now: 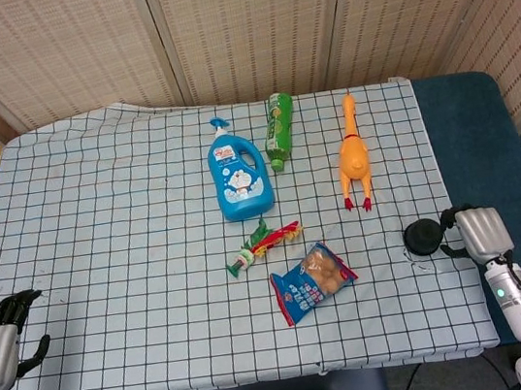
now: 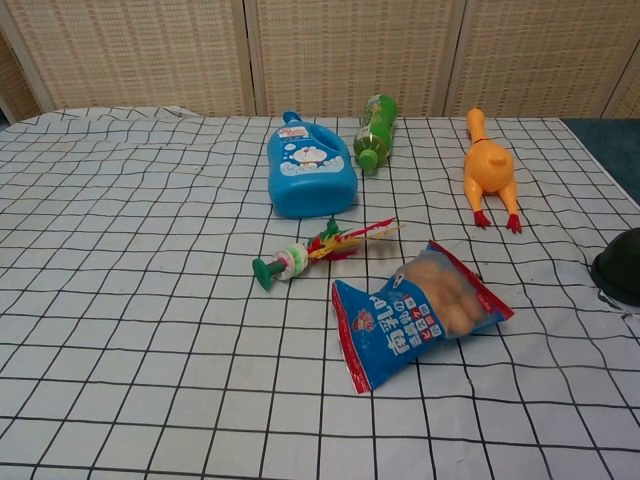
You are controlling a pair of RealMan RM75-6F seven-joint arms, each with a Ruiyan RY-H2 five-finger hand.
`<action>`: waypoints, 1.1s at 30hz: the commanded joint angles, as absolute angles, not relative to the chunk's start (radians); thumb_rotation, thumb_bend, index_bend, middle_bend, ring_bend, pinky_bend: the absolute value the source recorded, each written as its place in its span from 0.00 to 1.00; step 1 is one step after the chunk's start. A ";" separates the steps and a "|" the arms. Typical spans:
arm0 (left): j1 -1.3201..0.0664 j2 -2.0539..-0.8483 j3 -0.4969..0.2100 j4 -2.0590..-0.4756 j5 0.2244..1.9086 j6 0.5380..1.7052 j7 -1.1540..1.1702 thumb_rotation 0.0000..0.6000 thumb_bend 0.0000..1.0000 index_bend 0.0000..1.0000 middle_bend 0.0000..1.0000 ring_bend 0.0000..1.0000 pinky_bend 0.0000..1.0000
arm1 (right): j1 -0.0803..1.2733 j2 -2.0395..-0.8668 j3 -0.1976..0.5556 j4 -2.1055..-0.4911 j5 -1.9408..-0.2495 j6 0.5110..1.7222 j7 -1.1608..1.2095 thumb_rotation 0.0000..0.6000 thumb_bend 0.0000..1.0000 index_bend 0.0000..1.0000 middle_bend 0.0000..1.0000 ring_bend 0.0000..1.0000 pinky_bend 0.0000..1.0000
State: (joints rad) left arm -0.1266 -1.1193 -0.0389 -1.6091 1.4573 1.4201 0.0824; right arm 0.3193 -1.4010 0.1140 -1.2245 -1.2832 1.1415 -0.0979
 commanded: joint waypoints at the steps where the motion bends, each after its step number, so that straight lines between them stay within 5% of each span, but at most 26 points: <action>1: -0.127 -1.119 -0.039 -1.608 1.460 1.422 0.084 1.00 0.37 0.17 0.15 0.14 0.35 | 0.324 -1.403 0.108 -1.217 -1.293 1.133 -0.088 1.00 0.10 0.40 0.38 0.25 0.53; 6: -0.127 -1.119 -0.038 -1.610 1.459 1.421 0.082 1.00 0.37 0.17 0.15 0.14 0.35 | 0.331 -1.415 0.099 -1.194 -1.335 1.140 -0.034 1.00 0.10 0.22 0.21 0.11 0.53; 16: -0.127 -1.119 -0.036 -1.609 1.463 1.422 0.087 1.00 0.37 0.17 0.15 0.14 0.35 | 0.355 -1.432 0.099 -1.165 -1.333 1.078 0.033 1.00 0.10 0.20 0.20 0.11 0.53; 22: -0.127 -1.118 -0.037 -1.608 1.464 1.424 0.082 1.00 0.37 0.17 0.15 0.14 0.35 | 0.356 -1.442 0.097 -1.147 -1.329 1.072 0.034 1.00 0.10 0.45 0.36 0.23 0.54; 33: -0.126 -1.119 -0.036 -1.610 1.462 1.422 0.081 1.00 0.37 0.17 0.15 0.14 0.35 | 0.333 -1.442 0.103 -1.159 -1.358 1.160 0.027 1.00 0.10 0.60 0.47 0.35 0.58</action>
